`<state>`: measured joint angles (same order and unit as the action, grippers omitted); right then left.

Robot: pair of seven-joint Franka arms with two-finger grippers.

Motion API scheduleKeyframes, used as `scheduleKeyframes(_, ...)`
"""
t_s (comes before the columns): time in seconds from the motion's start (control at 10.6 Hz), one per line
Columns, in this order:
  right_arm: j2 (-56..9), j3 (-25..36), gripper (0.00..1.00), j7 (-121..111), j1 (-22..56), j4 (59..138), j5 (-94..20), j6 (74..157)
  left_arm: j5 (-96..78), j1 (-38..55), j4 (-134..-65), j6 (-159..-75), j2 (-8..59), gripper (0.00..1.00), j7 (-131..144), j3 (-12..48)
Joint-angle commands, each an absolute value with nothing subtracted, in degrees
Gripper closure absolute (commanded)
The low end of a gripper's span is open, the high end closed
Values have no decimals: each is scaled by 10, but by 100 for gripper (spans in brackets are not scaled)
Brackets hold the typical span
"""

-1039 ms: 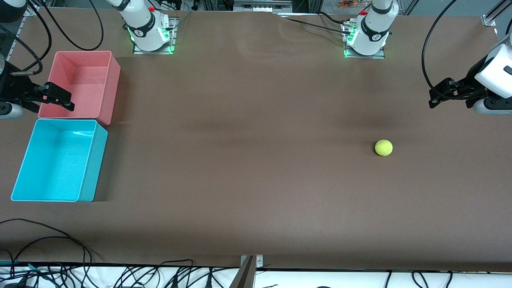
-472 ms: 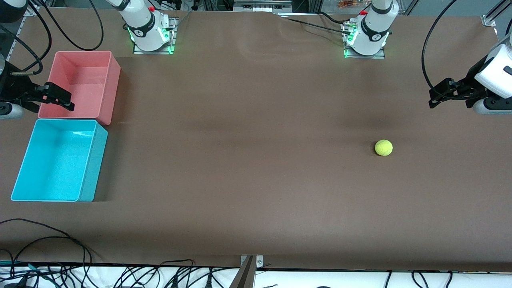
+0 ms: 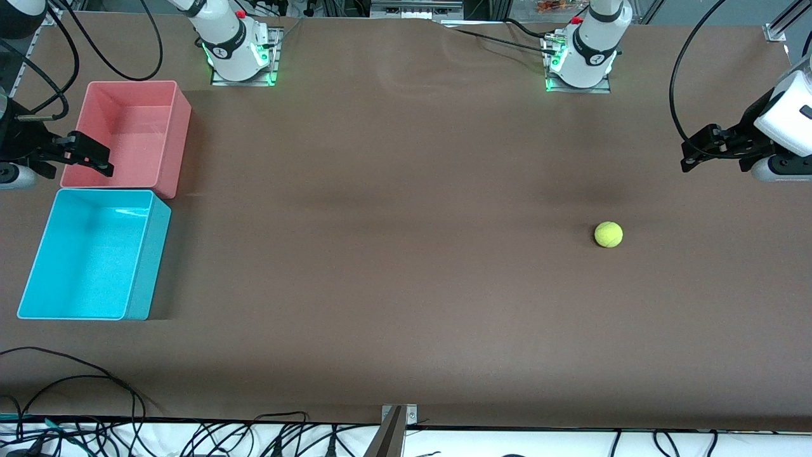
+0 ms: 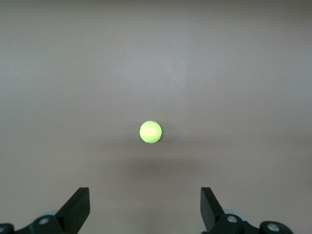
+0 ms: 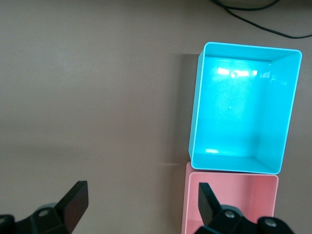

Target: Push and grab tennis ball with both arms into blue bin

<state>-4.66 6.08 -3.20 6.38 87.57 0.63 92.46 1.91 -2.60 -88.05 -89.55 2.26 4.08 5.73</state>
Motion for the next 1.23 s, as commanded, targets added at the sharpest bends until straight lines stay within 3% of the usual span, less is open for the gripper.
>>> scheduleKeyframes(0.0,-48,61,0,-40,66,865,18,911,30,-29,-858,-879,33,0,46,61)
scheduleKeyframes(1.13,-36,48,0,-39,69,865,18,910,30,-29,-858,-879,33,0,46,61)
